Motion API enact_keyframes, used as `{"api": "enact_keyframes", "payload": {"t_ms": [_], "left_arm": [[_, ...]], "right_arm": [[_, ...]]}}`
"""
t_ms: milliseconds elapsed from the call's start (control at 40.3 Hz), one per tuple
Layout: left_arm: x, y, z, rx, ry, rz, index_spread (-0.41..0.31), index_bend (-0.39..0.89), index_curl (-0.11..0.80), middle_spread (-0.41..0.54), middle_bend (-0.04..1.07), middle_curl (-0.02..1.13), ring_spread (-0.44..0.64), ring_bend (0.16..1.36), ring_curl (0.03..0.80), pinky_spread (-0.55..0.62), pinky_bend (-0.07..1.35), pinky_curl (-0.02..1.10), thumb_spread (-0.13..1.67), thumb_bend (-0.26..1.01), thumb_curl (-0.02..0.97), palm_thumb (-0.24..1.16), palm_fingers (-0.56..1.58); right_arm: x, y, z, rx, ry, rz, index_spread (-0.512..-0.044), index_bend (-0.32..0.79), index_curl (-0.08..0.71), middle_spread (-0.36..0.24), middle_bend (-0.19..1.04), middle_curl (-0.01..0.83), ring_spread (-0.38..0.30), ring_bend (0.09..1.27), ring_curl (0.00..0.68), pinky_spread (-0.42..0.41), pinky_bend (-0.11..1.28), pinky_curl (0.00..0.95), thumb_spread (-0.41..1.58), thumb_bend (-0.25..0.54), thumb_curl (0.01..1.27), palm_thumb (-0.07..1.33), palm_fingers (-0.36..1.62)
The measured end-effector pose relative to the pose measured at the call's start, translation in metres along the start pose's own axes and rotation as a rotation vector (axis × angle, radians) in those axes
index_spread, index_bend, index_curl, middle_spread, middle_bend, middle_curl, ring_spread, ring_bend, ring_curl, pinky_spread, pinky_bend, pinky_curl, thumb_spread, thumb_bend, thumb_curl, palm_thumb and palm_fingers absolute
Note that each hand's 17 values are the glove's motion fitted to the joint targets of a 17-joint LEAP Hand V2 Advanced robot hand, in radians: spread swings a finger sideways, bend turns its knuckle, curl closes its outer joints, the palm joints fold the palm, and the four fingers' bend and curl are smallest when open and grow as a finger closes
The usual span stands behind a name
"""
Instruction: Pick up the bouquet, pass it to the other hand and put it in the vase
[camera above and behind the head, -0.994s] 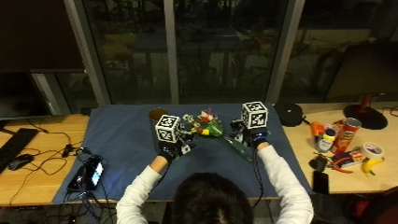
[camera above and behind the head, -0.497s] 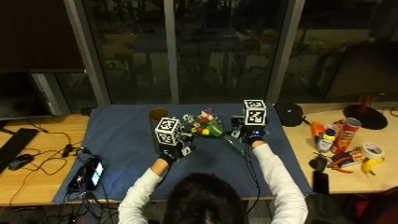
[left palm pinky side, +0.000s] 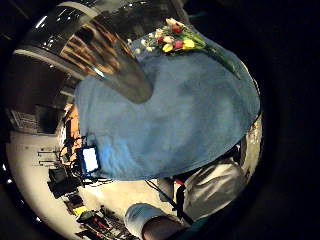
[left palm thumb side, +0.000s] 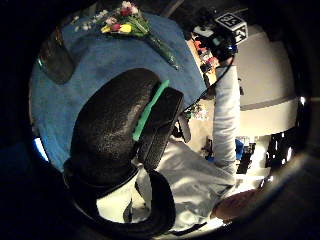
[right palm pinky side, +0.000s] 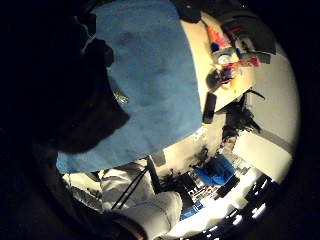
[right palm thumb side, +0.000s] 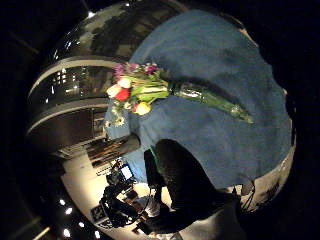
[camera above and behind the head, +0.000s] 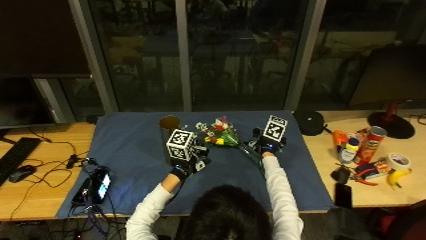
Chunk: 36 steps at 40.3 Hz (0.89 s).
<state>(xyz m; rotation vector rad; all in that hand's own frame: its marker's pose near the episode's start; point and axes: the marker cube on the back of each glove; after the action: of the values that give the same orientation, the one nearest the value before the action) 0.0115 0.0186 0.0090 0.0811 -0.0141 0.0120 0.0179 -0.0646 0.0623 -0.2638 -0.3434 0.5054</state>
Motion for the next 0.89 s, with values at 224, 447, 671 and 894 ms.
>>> {"api": "enact_keyframes", "payload": {"t_ms": [224, 447, 671, 894], "left_arm": [[-0.003, 0.007, 0.001, -0.011, -0.013, 0.008, -0.060, 0.15, 0.300, 0.110, 0.18, 0.30, 0.21, 0.47, 0.261, 0.30, 0.26, 0.29, 1.11, -0.02, 0.222, 0.06, 0.39], [-0.001, 0.009, 0.008, -0.019, -0.025, 0.017, -0.065, 0.14, 0.301, 0.112, 0.18, 0.32, 0.22, 0.48, 0.271, 0.30, 0.26, 0.31, 1.12, -0.02, 0.236, 0.06, 0.37], [0.004, 0.016, 0.007, -0.038, -0.061, 0.006, -0.066, 0.14, 0.301, 0.112, 0.18, 0.33, 0.22, 0.49, 0.278, 0.30, 0.27, 0.32, 1.13, -0.02, 0.243, 0.06, 0.36], [0.008, 0.020, 0.004, -0.058, -0.082, 0.017, -0.060, 0.14, 0.297, 0.113, 0.19, 0.34, 0.21, 0.50, 0.284, 0.29, 0.29, 0.33, 1.14, -0.02, 0.250, 0.08, 0.35]], "right_arm": [[0.006, -0.041, 0.048, 0.158, 0.022, -0.014, -0.148, 0.11, 0.122, 0.041, 0.26, 0.345, -0.020, 0.65, 0.335, 0.183, 0.69, 0.337, 1.03, -0.013, 0.27, 0.34, 0.53], [0.010, -0.073, 0.102, 0.098, 0.031, 0.009, -0.146, 0.08, 0.132, 0.035, 0.24, 0.360, -0.023, 0.65, 0.343, 0.172, 0.68, 0.341, 1.03, -0.014, 0.30, 0.42, 0.53], [0.009, -0.067, 0.121, 0.017, -0.005, -0.011, -0.213, 0.15, 0.154, -0.051, 0.32, 0.400, -0.117, 0.64, 0.354, 0.051, 0.61, 0.329, 1.03, 0.062, 0.36, 0.67, 0.63], [0.007, -0.069, 0.118, 0.150, -0.012, 0.098, -0.249, 0.35, 0.276, -0.119, 0.18, 0.386, -0.203, 0.70, 0.389, -0.174, 0.53, 0.327, 1.00, 0.066, 0.37, 0.81, 1.12]]}}
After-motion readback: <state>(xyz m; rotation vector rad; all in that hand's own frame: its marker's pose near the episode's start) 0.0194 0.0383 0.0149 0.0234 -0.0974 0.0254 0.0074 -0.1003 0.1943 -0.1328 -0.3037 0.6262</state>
